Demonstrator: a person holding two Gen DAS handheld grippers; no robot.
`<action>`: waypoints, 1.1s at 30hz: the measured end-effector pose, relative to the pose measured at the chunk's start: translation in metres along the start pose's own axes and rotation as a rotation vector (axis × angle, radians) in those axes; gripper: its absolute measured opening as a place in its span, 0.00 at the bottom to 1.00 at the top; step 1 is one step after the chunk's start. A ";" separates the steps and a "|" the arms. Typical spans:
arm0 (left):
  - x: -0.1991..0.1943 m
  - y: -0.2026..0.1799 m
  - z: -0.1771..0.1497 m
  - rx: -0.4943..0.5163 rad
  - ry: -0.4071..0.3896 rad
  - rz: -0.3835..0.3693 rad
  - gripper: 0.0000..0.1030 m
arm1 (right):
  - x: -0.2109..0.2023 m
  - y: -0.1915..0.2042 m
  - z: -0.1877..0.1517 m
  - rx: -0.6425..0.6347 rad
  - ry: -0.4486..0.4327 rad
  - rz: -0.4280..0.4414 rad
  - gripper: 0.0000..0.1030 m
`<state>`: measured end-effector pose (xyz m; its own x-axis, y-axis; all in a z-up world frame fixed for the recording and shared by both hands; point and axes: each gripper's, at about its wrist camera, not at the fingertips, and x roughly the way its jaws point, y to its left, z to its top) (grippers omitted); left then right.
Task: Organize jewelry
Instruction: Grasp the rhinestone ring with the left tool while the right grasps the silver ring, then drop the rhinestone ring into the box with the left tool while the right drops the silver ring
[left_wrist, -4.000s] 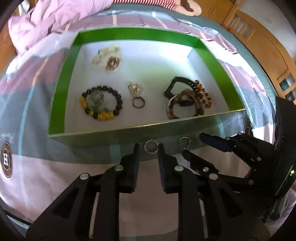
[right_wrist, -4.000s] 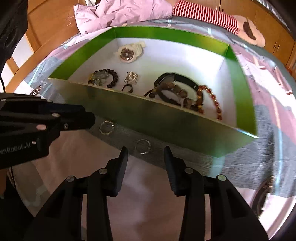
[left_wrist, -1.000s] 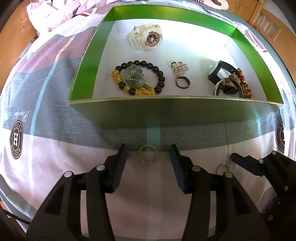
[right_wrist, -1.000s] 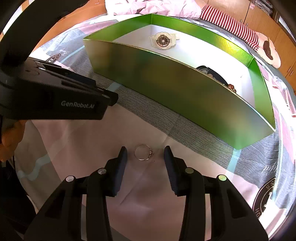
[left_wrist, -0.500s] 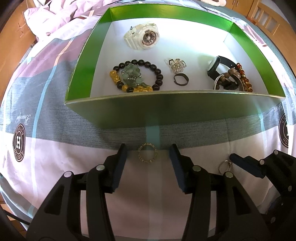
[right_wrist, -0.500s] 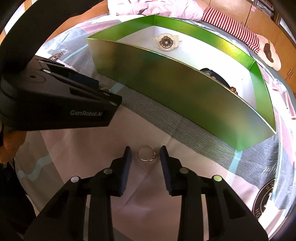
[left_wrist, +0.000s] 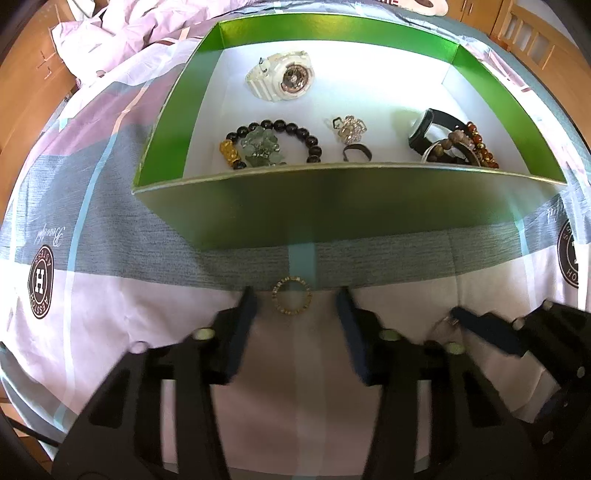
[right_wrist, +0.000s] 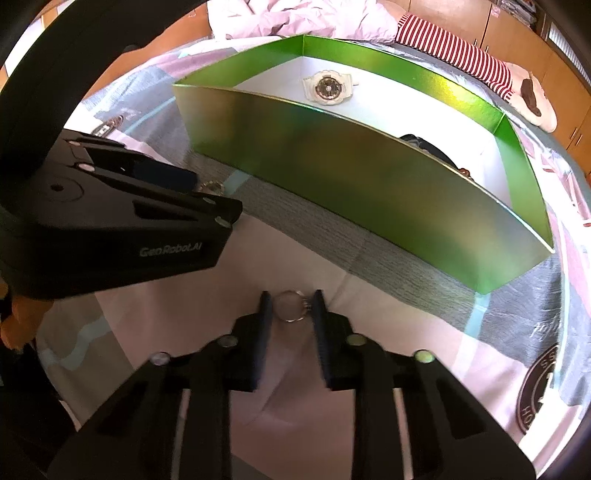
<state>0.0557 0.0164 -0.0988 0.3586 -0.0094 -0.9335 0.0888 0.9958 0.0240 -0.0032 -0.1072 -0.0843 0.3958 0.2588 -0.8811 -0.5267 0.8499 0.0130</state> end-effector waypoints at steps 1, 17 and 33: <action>-0.001 -0.001 0.000 0.002 0.000 -0.005 0.29 | 0.000 0.000 0.000 0.003 -0.002 -0.001 0.21; -0.003 -0.005 -0.003 0.023 0.005 -0.012 0.45 | -0.001 -0.004 -0.003 0.020 0.001 -0.049 0.42; -0.009 -0.020 -0.007 0.050 0.010 -0.052 0.20 | 0.002 -0.005 0.002 0.040 -0.006 -0.004 0.21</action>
<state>0.0444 -0.0023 -0.0930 0.3431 -0.0600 -0.9374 0.1538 0.9881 -0.0069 0.0015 -0.1106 -0.0852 0.4028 0.2580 -0.8782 -0.4946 0.8687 0.0283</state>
